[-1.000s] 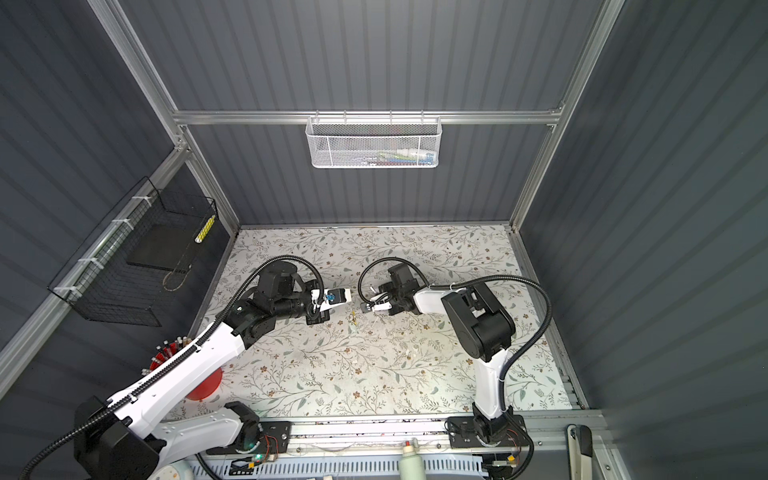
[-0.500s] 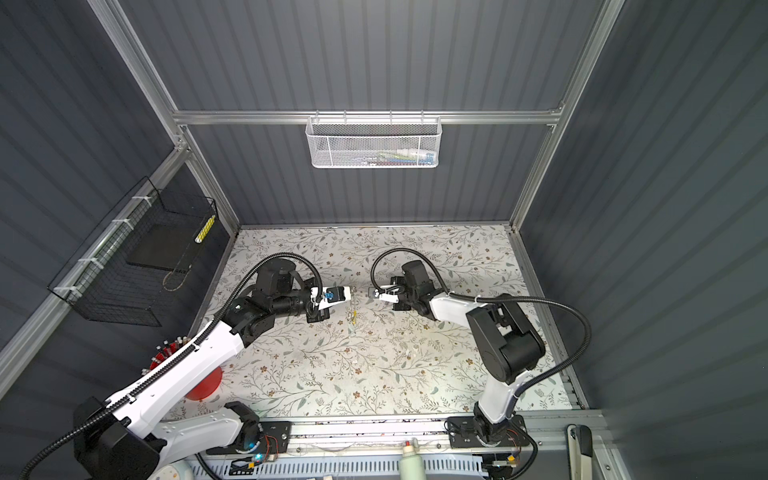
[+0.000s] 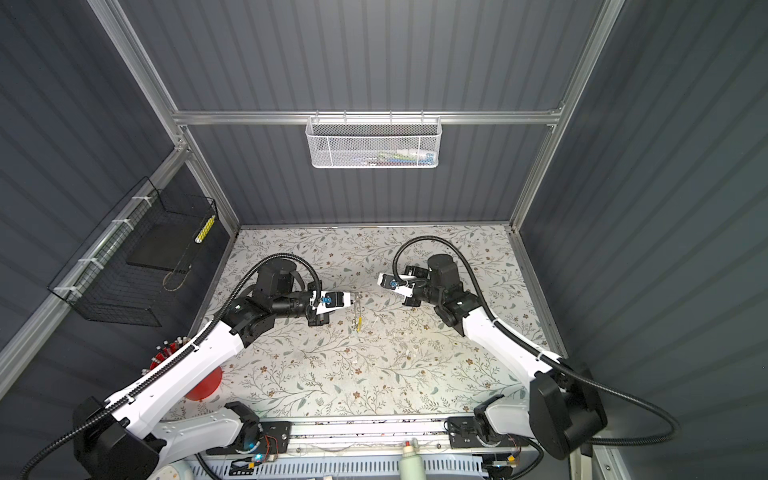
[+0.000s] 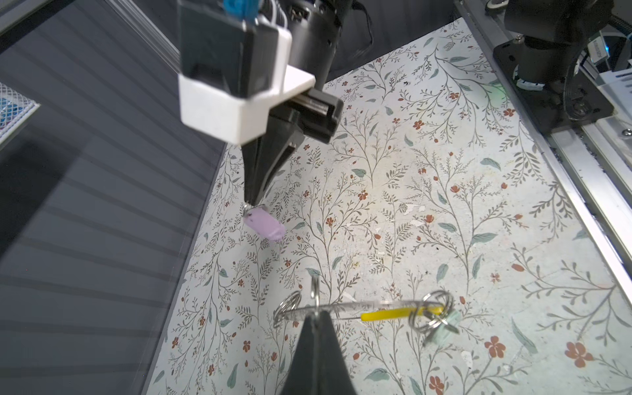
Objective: Put the keys on the keyring
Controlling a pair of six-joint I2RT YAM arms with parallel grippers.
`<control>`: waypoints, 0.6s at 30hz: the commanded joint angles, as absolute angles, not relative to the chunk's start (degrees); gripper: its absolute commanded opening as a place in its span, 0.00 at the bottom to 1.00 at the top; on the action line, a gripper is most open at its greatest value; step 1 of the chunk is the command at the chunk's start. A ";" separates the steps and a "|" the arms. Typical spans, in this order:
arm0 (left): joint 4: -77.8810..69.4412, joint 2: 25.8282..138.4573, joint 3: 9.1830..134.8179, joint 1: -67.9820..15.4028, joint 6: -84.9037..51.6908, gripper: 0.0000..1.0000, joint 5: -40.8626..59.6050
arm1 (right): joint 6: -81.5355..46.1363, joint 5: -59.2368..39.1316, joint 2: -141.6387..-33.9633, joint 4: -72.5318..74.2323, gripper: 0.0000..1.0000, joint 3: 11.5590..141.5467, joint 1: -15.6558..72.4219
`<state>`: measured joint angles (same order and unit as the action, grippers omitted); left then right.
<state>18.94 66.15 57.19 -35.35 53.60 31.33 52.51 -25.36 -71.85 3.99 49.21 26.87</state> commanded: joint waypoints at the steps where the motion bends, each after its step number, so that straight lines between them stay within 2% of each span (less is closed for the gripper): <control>1: 21.52 66.42 59.51 -37.96 56.54 0.00 31.18 | 52.79 -31.13 -68.79 -5.34 0.00 50.92 26.91; 8: 21.80 69.31 62.01 -40.48 57.45 0.00 31.00 | 52.12 -35.92 -61.66 -11.03 0.00 50.54 27.50; 18: 24.19 73.38 65.89 -41.63 58.11 0.00 33.58 | 54.04 -33.12 -56.18 -14.71 0.00 48.61 32.15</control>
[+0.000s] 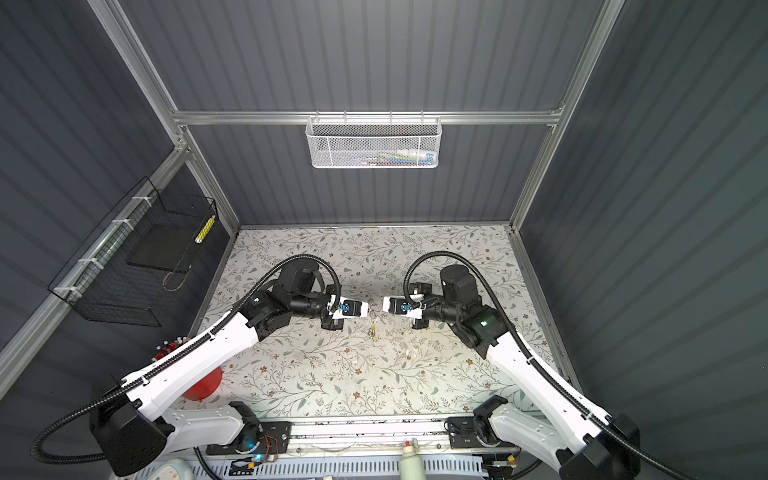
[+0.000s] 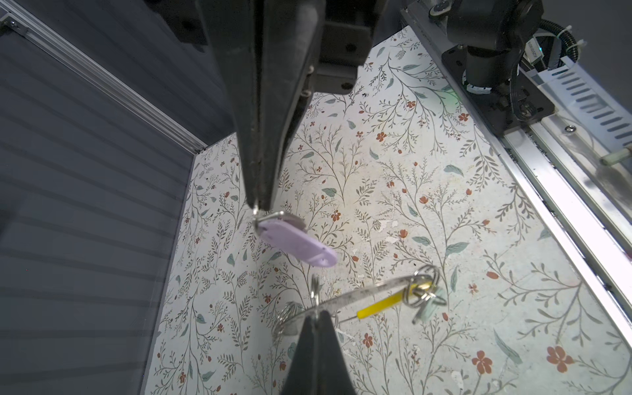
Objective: Put the keys on the keyring
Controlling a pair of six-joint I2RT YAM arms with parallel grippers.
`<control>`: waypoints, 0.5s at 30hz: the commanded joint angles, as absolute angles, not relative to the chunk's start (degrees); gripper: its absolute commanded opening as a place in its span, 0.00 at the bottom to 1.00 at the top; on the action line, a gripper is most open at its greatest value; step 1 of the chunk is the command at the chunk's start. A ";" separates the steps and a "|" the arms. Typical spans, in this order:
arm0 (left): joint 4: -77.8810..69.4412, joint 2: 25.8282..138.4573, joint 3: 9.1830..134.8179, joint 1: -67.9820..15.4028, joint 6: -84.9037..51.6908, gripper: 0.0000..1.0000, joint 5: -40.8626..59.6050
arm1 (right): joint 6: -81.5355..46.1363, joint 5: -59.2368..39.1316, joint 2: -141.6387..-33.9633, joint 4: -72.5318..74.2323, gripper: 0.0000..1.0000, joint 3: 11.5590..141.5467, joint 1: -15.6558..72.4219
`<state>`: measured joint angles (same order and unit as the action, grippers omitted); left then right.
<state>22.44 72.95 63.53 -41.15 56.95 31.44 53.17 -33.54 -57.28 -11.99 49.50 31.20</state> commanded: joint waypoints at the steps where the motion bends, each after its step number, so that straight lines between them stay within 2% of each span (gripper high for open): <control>1: 24.25 73.56 66.09 -41.75 58.14 0.00 33.66 | 54.22 -32.80 -55.93 -15.03 0.00 48.52 32.49; 15: 27.08 75.37 68.49 -43.76 60.10 0.00 33.52 | 56.25 -27.77 -55.99 -17.08 0.00 49.30 35.78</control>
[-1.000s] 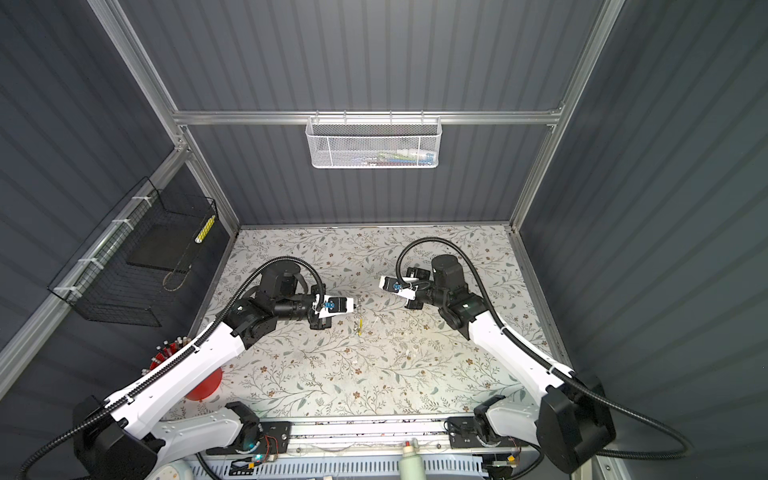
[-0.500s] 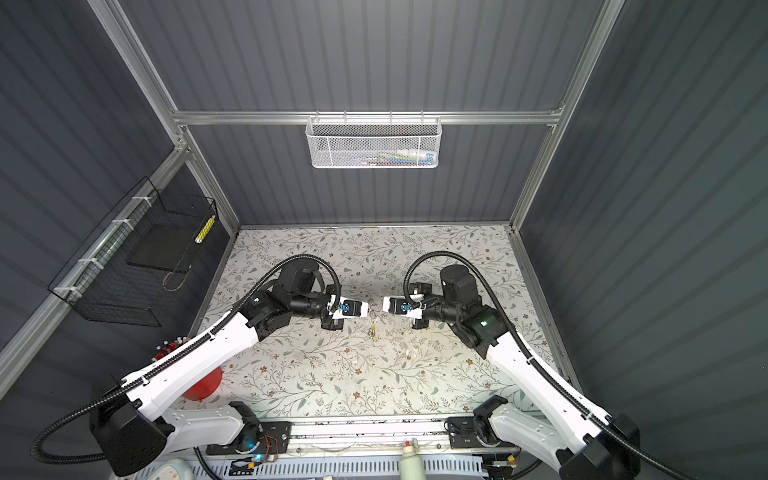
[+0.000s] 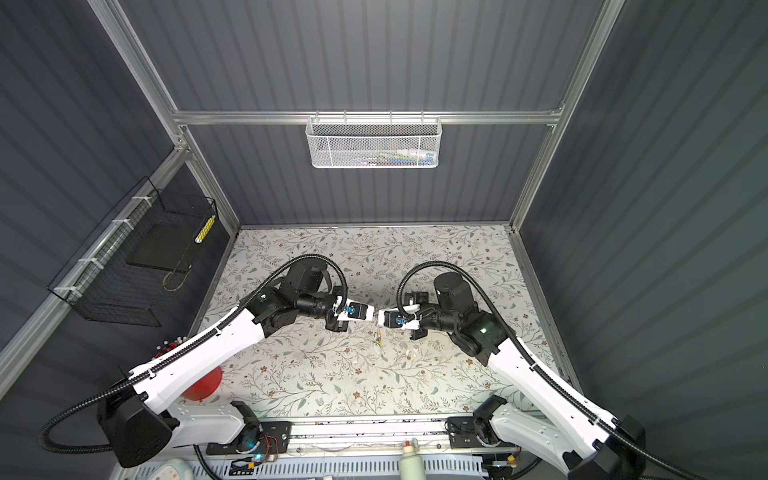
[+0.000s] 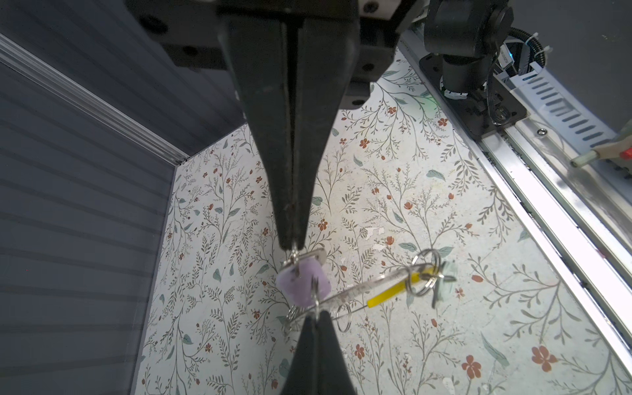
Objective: Put the keys on the keyring
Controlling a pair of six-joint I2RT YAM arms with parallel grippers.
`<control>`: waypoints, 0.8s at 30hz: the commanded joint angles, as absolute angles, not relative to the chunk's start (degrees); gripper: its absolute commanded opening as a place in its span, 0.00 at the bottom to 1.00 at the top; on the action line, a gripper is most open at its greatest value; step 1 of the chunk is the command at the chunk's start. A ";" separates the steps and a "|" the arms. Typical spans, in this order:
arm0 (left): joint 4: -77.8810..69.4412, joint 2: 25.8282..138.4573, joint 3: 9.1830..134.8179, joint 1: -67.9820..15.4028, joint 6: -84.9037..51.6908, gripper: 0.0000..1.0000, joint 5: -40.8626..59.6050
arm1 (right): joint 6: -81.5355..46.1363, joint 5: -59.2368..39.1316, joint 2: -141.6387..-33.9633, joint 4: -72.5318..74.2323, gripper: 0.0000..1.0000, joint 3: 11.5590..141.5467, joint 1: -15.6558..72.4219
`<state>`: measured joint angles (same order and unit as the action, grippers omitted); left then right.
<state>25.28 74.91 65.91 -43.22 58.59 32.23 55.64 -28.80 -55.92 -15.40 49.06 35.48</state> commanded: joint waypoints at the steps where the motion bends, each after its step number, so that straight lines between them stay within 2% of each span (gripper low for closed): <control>1: 27.24 75.41 68.63 -43.81 60.11 0.00 33.45 | 56.33 -27.94 -55.94 -17.08 0.00 49.39 35.86; 24: 29.60 77.43 70.74 -44.74 60.64 0.00 33.80 | 58.00 -27.86 -55.55 -18.45 0.00 50.84 37.54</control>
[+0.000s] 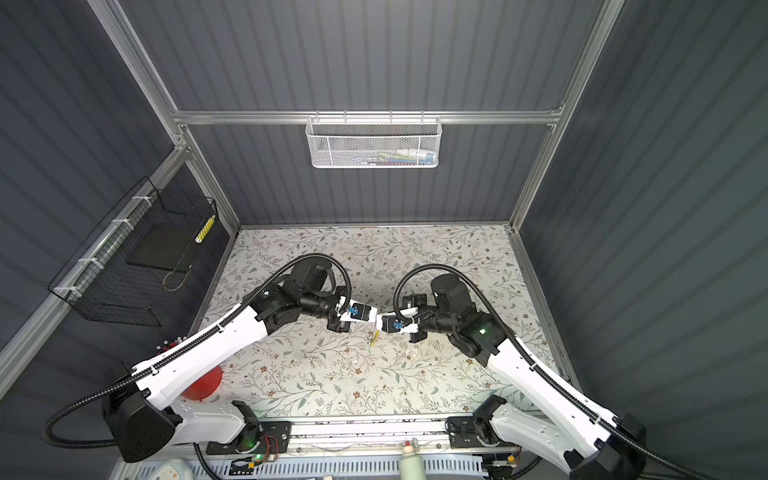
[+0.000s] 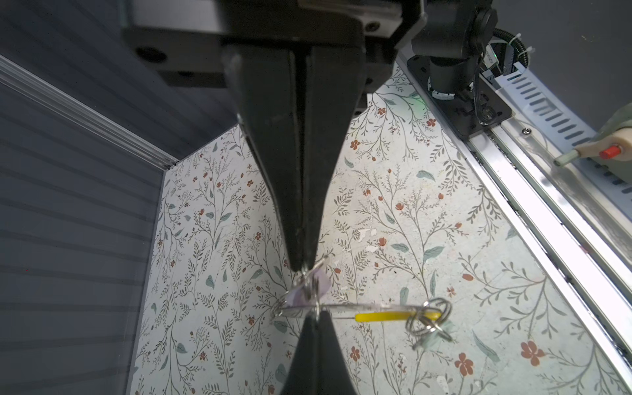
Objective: Put the keys on the keyring
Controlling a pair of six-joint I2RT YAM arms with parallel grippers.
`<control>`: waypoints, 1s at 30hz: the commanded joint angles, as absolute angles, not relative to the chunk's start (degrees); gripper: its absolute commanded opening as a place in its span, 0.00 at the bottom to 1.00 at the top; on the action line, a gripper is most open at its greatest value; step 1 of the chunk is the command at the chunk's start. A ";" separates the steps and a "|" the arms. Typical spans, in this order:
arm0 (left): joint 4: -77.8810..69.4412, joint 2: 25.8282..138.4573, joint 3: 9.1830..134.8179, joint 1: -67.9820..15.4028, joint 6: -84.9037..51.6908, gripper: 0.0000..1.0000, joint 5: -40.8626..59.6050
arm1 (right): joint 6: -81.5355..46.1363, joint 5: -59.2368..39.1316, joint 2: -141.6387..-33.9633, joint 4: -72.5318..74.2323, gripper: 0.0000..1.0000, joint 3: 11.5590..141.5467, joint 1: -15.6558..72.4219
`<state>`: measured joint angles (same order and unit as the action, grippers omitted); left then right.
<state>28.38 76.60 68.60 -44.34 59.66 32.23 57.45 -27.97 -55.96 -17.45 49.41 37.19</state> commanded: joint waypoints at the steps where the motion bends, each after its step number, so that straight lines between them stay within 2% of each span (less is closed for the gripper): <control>1: 29.58 77.43 70.75 -44.74 60.56 0.00 33.84 | 58.19 -27.86 -55.70 -18.78 0.00 51.01 37.62; 17: 26.85 76.50 70.43 -44.77 57.90 0.00 32.94 | 60.16 -24.32 -56.31 -21.97 0.00 50.88 38.98; 30: 21.81 74.18 67.85 -44.74 54.15 0.00 30.94 | 58.01 -19.87 -52.66 -15.47 0.00 45.23 39.11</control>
